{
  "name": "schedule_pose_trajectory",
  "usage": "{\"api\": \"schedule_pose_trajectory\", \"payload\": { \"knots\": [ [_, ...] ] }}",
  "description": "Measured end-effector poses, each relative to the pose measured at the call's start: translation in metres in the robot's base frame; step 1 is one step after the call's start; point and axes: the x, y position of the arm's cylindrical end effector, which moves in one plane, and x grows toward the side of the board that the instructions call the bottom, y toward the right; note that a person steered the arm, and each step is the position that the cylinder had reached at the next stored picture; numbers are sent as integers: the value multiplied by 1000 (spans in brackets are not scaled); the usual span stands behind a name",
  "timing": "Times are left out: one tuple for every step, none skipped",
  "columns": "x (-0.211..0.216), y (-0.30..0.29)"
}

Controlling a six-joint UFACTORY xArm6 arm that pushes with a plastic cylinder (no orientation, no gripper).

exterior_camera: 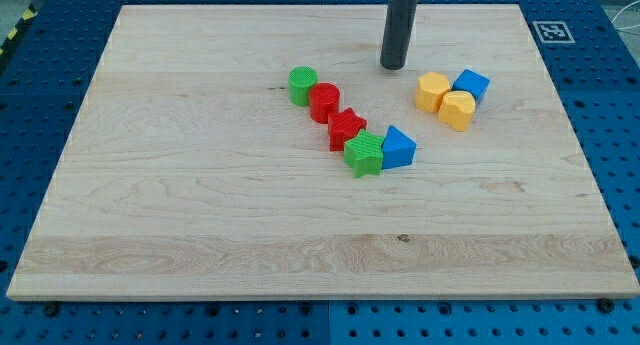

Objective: Push yellow hexagon and yellow heart slightly down

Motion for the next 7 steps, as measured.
{"api": "schedule_pose_trajectory", "payload": {
  "knots": [
    [0,6],
    [2,19],
    [16,29],
    [38,29],
    [53,29],
    [55,29],
    [55,29]
  ]
}}
